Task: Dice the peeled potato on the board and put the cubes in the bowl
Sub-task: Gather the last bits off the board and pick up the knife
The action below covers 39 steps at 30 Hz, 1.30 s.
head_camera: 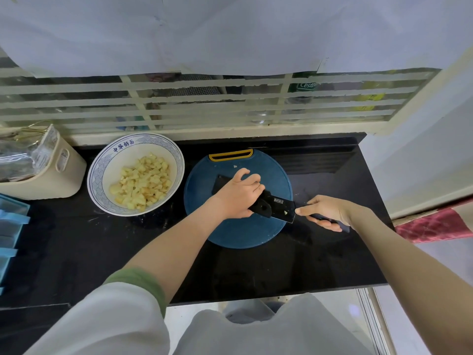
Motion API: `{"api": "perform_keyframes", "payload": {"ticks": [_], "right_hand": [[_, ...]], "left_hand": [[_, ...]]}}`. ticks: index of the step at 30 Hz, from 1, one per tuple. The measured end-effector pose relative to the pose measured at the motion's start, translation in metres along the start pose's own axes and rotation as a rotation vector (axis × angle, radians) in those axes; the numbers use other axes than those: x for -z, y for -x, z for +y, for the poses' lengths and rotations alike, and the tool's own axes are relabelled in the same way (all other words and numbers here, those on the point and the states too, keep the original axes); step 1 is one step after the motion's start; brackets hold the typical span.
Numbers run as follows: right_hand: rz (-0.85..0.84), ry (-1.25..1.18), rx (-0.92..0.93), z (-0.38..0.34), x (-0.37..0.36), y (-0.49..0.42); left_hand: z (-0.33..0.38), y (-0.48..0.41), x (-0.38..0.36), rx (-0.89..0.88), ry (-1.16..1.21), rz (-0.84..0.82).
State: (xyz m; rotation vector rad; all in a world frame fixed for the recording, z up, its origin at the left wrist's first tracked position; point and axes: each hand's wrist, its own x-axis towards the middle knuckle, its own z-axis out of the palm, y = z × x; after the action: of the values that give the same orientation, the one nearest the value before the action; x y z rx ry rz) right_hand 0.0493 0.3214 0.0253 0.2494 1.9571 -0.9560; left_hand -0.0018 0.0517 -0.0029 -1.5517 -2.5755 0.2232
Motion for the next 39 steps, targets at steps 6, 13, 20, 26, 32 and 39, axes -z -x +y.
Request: {"api": "perform_keyframes", "payload": {"ticks": [6, 13, 20, 26, 32, 39], "right_hand": [[-0.023, 0.005, 0.015, -0.008, 0.002, -0.004], [-0.045, 0.005, 0.053, -0.029, -0.012, -0.021], [0.152, 0.316, 0.102, -0.038, -0.024, -0.042], [0.355, 0.734, 0.15, -0.043, -0.028, -0.054], [0.409, 0.73, 0.159, -0.049, -0.043, -0.061], [0.454, 0.551, 0.171, -0.062, -0.059, -0.057]], "left_hand": [[-0.002, 0.003, 0.002, 0.016, -0.05, -0.054], [0.013, -0.007, 0.012, 0.026, 0.016, -0.04], [0.01, 0.006, 0.004, 0.144, 0.031, -0.243], [0.011, 0.017, -0.007, 0.296, 0.045, -0.366], [0.01, 0.02, -0.014, 0.386, 0.053, -0.445], [0.01, 0.014, -0.007, 0.539, 0.145, -0.447]]}}
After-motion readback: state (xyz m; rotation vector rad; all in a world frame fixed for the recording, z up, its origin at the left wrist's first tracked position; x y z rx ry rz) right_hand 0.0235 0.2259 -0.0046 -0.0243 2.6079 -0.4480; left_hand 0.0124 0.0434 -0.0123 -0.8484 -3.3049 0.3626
